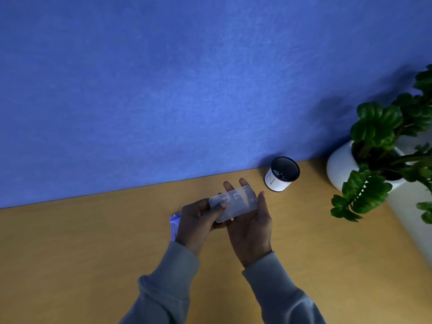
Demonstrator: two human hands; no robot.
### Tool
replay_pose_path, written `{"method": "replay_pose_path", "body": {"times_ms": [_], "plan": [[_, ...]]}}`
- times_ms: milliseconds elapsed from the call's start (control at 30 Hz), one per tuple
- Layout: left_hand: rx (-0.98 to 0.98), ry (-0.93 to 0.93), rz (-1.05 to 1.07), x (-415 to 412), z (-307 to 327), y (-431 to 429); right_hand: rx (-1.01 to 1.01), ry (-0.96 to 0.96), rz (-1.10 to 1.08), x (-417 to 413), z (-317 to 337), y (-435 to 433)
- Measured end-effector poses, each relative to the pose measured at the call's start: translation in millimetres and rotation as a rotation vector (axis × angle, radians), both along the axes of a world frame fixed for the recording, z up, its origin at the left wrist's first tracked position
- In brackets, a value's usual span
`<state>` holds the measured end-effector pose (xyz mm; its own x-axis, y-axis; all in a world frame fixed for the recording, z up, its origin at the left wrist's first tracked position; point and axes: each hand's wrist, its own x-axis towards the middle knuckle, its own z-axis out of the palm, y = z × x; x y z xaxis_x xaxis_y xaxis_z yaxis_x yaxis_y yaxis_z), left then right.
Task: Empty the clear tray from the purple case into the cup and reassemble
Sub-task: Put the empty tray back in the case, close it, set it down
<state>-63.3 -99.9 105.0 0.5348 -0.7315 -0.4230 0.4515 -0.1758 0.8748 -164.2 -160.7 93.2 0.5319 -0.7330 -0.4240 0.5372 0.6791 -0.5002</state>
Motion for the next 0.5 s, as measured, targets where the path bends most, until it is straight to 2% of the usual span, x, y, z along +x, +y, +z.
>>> {"method": "replay_pose_path", "body": {"times_ms": [267,367,500], "plan": [[0.020,-0.108,-0.012,9,1,19,0.054,-0.076,-0.014,11,5,-1],[0.078,-0.127,0.140,27,-8,34,0.077,-0.060,-0.012,9,6,-7],[0.409,-0.551,0.244,47,-48,60,0.106,0.012,0.031,1,2,-10]]}}
